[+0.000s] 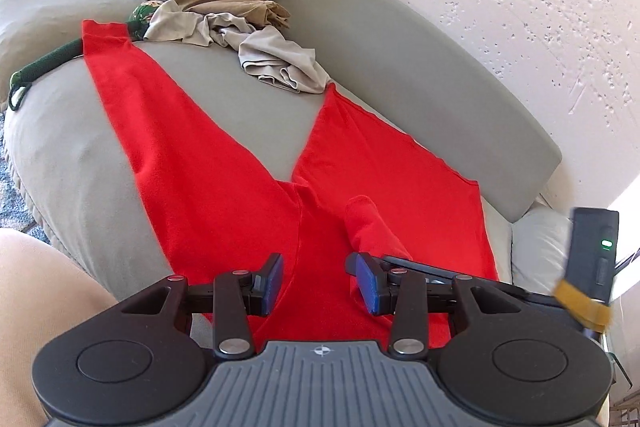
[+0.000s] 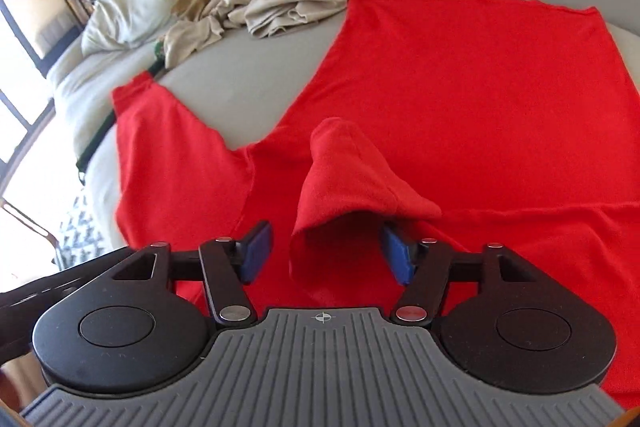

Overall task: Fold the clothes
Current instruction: 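Open the right tool and release the folded sleeve on the shirt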

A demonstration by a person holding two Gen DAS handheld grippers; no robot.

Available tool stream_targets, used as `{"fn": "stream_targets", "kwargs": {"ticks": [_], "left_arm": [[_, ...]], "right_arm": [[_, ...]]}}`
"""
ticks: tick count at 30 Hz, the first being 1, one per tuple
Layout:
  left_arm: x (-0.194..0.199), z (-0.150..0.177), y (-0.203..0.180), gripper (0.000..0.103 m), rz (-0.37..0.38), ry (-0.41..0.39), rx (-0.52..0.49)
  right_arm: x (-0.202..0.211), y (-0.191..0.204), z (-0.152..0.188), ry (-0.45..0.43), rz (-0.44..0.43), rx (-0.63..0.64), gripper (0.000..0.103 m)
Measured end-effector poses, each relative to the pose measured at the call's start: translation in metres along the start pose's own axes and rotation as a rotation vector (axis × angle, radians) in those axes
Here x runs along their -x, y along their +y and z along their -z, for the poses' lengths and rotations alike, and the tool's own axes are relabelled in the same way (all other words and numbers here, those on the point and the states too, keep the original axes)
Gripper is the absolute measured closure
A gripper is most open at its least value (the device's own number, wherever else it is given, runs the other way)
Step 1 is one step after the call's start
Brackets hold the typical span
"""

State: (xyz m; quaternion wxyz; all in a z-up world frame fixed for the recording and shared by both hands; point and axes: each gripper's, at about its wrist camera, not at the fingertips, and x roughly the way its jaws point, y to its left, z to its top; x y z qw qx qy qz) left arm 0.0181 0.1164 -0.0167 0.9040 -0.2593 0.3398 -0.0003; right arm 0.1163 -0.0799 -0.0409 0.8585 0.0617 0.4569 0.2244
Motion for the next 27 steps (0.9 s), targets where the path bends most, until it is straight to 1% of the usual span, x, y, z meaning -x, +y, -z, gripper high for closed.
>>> {"fn": "stream_targets", "kwargs": {"ticks": [4, 6, 7, 8, 10, 12, 14, 15, 16, 19, 21, 22, 23, 25, 27], "left_arm": [[-0.005, 0.002, -0.006, 0.063, 0.008, 0.007, -0.042], [-0.012, 0.008, -0.014, 0.063, 0.014, 0.031, -0.094], [-0.015, 0.012, -0.019, 0.063, 0.016, 0.044, -0.123], [-0.018, 0.016, -0.023, 0.063, 0.017, 0.056, -0.15], [-0.023, 0.026, -0.034, 0.063, 0.018, 0.075, -0.213], [-0.026, 0.035, -0.043, 0.062, 0.016, 0.086, -0.264], [-0.027, 0.042, -0.049, 0.061, 0.016, 0.096, -0.303], [-0.028, 0.044, -0.051, 0.061, 0.013, 0.099, -0.313], [-0.028, 0.047, -0.053, 0.061, 0.01, 0.102, -0.322], [-0.029, 0.051, -0.056, 0.061, -0.014, 0.098, -0.345], [-0.029, 0.052, -0.057, 0.061, -0.032, 0.096, -0.362], [-0.03, 0.052, -0.058, 0.061, -0.04, 0.096, -0.37], [-0.031, 0.052, -0.059, 0.06, -0.047, 0.092, -0.378], [-0.032, 0.053, -0.062, 0.06, -0.063, 0.084, -0.392], [-0.032, 0.056, -0.067, 0.059, -0.076, 0.065, -0.434]], "right_arm": [[0.058, -0.02, 0.023, 0.002, -0.072, -0.057, 0.034], [0.088, -0.037, 0.041, -0.037, -0.095, -0.114, 0.034], [0.099, -0.045, 0.051, -0.061, -0.092, -0.138, 0.034], [0.109, -0.054, 0.06, -0.088, -0.075, -0.159, 0.034], [0.125, -0.071, 0.077, -0.167, -0.021, -0.201, 0.034], [0.136, -0.086, 0.091, -0.246, 0.045, -0.241, 0.034], [0.138, -0.097, 0.095, -0.3, 0.11, -0.235, 0.046], [0.137, -0.102, 0.095, -0.319, 0.145, -0.221, 0.057], [0.131, -0.106, 0.096, -0.303, 0.177, -0.207, 0.064], [0.113, -0.119, 0.097, -0.254, 0.269, -0.17, 0.065], [0.098, -0.127, 0.1, -0.179, 0.279, -0.193, 0.066], [0.099, -0.126, 0.102, -0.192, 0.285, -0.172, 0.066], [0.098, -0.122, 0.1, -0.184, 0.293, -0.143, 0.065], [0.097, -0.116, 0.099, -0.179, 0.295, -0.096, 0.049], [0.095, -0.112, 0.101, -0.187, 0.297, -0.066, 0.048]]}}
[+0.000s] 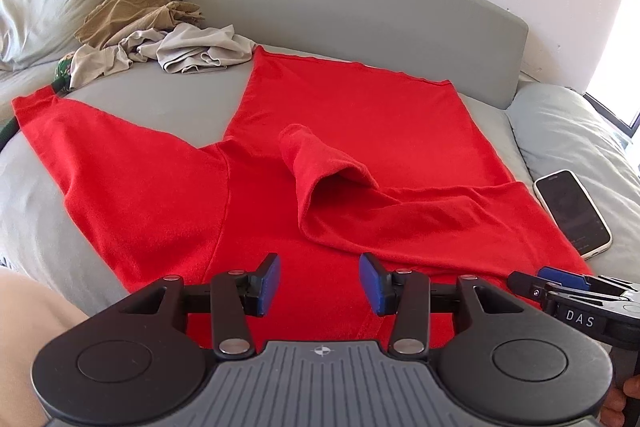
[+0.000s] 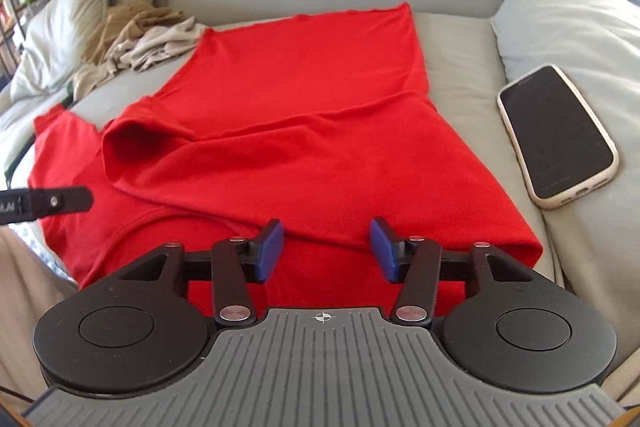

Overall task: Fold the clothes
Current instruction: 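Open the right tool and release the folded sleeve on the shirt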

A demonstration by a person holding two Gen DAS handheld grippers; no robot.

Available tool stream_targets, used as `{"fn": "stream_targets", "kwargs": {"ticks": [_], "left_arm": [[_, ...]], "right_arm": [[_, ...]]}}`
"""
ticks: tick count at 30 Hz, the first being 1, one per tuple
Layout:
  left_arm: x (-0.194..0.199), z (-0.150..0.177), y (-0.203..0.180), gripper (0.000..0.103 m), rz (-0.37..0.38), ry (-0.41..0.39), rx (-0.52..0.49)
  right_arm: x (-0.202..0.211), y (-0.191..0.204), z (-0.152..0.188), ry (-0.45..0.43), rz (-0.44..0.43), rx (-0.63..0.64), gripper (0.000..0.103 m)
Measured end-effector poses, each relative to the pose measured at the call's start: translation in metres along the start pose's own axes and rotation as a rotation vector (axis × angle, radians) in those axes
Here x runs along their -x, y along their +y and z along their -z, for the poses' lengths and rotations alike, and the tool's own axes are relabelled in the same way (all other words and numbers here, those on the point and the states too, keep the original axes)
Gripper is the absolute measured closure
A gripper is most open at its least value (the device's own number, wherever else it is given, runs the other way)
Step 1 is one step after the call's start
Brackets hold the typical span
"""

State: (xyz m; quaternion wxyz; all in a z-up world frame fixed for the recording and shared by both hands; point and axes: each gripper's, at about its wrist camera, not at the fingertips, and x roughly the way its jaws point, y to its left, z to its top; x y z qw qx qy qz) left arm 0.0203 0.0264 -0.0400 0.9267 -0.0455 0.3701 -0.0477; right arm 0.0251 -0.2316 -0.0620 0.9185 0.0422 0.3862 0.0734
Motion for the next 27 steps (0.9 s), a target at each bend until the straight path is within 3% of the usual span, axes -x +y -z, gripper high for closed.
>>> {"fn": "stream_targets", "kwargs": {"ticks": [3, 8, 13, 15, 19, 21, 23, 27], "left_arm": [[0.004, 0.001, -0.015, 0.058, -0.042, -0.058, -0.111], [-0.002, -0.003, -0.044, 0.057, -0.173, -0.156, -0.33], [-0.052, -0.015, -0.074, 0.056, -0.373, -0.081, -0.576], [-0.072, -0.019, -0.083, 0.054, -0.408, -0.039, -0.653], [-0.094, -0.024, -0.091, 0.052, -0.464, -0.056, -0.773], [-0.092, -0.036, -0.08, 0.072, -0.451, -0.064, -0.669], [-0.08, -0.054, -0.052, 0.078, -0.398, -0.059, -0.406], [-0.057, -0.062, 0.036, 0.079, -0.25, -0.028, 0.213]], "right_arm": [[0.0, 0.0, 0.003, -0.017, -0.005, -0.001, 0.048], [-0.001, -0.009, 0.001, -0.021, -0.058, -0.073, 0.041], [-0.001, -0.011, 0.001, -0.019, -0.073, -0.089, 0.041], [-0.001, -0.014, 0.0, -0.017, -0.083, -0.105, 0.041], [-0.002, -0.024, -0.001, -0.013, -0.122, -0.166, 0.041], [-0.002, -0.029, -0.001, -0.011, -0.142, -0.197, 0.041], [-0.002, -0.033, 0.0, -0.01, -0.161, -0.226, 0.041], [-0.003, -0.037, 0.0, -0.01, -0.18, -0.261, 0.041]]}}
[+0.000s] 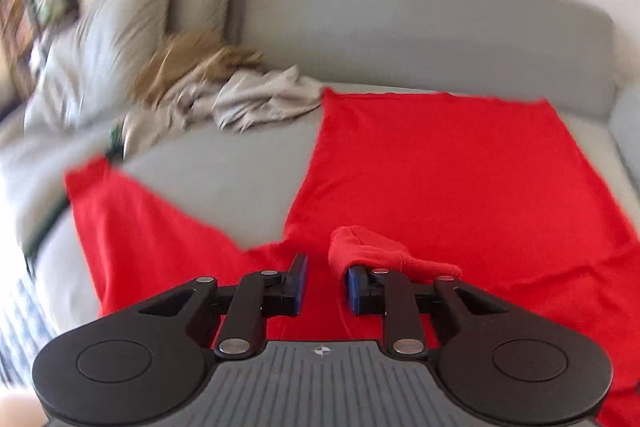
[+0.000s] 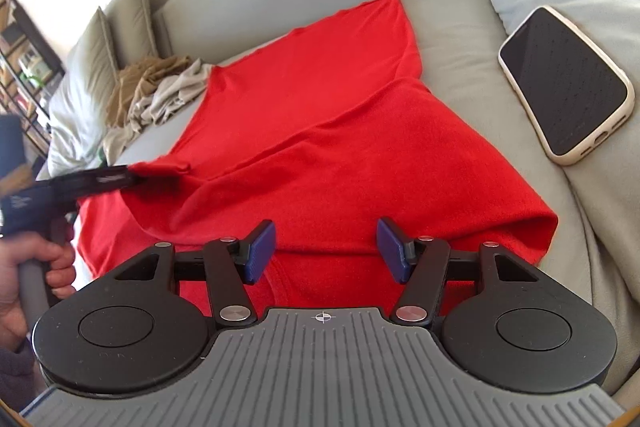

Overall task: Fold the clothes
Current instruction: 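Open the right tool and release the folded sleeve on the shirt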

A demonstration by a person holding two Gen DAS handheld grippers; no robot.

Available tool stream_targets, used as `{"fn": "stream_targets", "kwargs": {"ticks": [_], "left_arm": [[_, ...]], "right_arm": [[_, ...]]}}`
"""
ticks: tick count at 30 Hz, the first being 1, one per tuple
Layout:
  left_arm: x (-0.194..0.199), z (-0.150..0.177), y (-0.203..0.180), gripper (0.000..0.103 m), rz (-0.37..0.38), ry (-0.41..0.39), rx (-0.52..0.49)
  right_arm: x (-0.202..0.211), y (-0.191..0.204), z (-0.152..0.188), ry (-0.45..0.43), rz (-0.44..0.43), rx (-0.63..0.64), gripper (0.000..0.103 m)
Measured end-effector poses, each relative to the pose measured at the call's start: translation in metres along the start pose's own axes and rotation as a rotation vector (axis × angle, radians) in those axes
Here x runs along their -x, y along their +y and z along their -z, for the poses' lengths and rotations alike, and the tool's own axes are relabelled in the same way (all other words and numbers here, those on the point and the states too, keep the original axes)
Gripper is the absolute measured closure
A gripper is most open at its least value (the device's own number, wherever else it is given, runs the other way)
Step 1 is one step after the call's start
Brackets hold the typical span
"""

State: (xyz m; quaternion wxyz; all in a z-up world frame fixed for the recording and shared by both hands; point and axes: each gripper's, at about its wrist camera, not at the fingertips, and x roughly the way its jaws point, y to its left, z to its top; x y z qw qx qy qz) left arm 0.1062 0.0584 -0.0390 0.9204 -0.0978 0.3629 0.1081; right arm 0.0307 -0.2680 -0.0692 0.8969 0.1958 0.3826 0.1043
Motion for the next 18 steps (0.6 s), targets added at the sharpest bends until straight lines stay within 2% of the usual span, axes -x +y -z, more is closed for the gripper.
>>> {"fn": "stream_targets", "kwargs": {"ticks": [3, 4, 8, 10, 13, 15, 18], "left_arm": [[-0.01, 0.011, 0.056, 0.078, 0.14, 0.065, 0.351], [-0.011, 0.019, 0.065, 0.078, 0.19, 0.059, 0.43], [-0.009, 0.03, 0.075, 0.072, 0.266, 0.037, 0.494], [-0.014, 0.032, 0.087, 0.07, 0.319, 0.052, 0.589], [-0.027, 0.038, 0.114, 0.07, 0.429, 0.113, 0.819], [-0.03, 0.04, 0.123, 0.07, 0.469, 0.137, 0.902], [-0.028, 0.041, 0.124, 0.068, 0.491, 0.128, 0.922]], "right_arm": [[-0.001, 0.003, 0.001, 0.0, 0.011, 0.019, 0.041], [-0.001, 0.005, 0.002, 0.0, 0.017, 0.027, 0.041], [-0.002, 0.01, 0.002, 0.003, 0.041, 0.052, 0.041], [-0.003, 0.011, 0.002, 0.005, 0.05, 0.046, 0.041], [-0.003, 0.013, 0.001, 0.007, 0.062, 0.034, 0.041], [-0.004, 0.014, 0.001, 0.01, 0.07, 0.035, 0.041], [-0.005, 0.015, 0.001, 0.015, 0.083, 0.032, 0.04]]}}
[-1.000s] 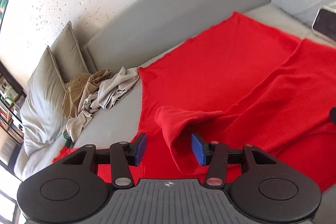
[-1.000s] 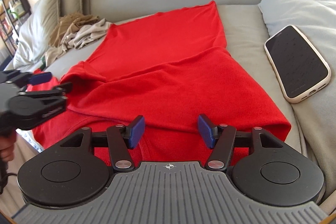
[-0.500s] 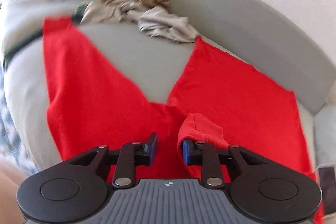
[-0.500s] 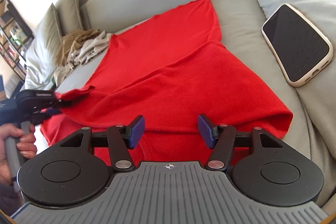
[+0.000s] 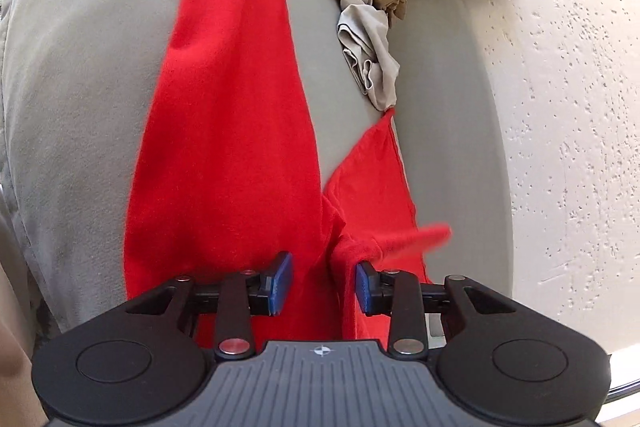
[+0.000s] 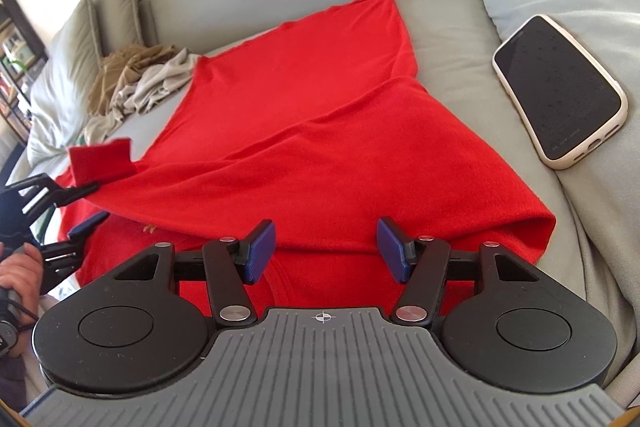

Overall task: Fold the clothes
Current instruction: 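Open the right tool and release the folded sleeve on the shirt, then grasp the red shirt sleeve cuff with the left tool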

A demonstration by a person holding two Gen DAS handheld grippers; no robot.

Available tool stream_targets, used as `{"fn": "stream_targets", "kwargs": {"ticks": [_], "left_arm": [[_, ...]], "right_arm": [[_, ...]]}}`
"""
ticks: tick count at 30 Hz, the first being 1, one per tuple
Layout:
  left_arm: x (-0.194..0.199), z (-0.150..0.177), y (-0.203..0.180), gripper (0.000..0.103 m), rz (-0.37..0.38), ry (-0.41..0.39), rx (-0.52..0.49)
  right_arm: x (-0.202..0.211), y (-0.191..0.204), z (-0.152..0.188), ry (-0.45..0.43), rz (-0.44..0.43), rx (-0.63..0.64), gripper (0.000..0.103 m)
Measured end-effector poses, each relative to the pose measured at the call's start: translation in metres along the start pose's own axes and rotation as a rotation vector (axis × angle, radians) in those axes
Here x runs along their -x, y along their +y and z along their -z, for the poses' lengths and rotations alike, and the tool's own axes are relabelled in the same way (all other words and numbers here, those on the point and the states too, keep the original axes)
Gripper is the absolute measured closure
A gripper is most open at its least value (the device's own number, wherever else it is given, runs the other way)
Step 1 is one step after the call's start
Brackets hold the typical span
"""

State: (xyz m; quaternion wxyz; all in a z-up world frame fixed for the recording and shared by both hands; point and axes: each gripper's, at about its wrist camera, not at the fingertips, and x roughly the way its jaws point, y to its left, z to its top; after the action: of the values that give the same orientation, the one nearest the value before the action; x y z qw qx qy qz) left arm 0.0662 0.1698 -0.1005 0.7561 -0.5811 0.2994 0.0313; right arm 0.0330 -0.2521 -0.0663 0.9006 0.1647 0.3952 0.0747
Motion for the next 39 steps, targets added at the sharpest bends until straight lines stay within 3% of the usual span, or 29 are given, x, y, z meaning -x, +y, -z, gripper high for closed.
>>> {"fn": "stream_targets", "kwargs": {"ticks": [3, 13, 18, 20, 24, 28, 34, 39], "left_arm": [[0.0, 0.0, 0.0, 0.066, 0.007, 0.009, 0.015], [-0.004, 0.003, -0.011, 0.065, -0.004, 0.005, -0.095], [-0.015, -0.004, -0.021, 0.066, -0.03, -0.032, -0.136], [-0.018, -0.001, -0.028, 0.071, -0.062, -0.046, -0.195], [-0.02, 0.004, -0.033, 0.076, -0.098, -0.06, -0.287], [-0.022, 0.001, -0.027, 0.08, -0.099, -0.062, -0.272], [-0.021, 0.004, -0.027, 0.084, -0.107, -0.072, -0.282], [-0.018, 0.006, -0.025, 0.084, -0.107, -0.077, -0.274]], "right_arm": [[-0.001, 0.002, -0.001, 0.005, 0.004, -0.015, 0.036], [-0.003, 0.006, -0.002, 0.009, 0.024, -0.017, 0.035], [-0.002, 0.002, -0.001, 0.001, 0.008, -0.04, 0.035], [0.0, -0.001, -0.002, -0.002, 0.005, -0.062, 0.035], [0.012, -0.011, -0.002, -0.021, -0.022, -0.166, 0.047], [0.038, -0.027, 0.01, -0.038, -0.07, -0.264, 0.053], [0.042, -0.042, 0.018, -0.074, 0.017, -0.212, 0.053], [0.026, -0.025, 0.023, -0.148, 0.058, -0.022, 0.051]]}}
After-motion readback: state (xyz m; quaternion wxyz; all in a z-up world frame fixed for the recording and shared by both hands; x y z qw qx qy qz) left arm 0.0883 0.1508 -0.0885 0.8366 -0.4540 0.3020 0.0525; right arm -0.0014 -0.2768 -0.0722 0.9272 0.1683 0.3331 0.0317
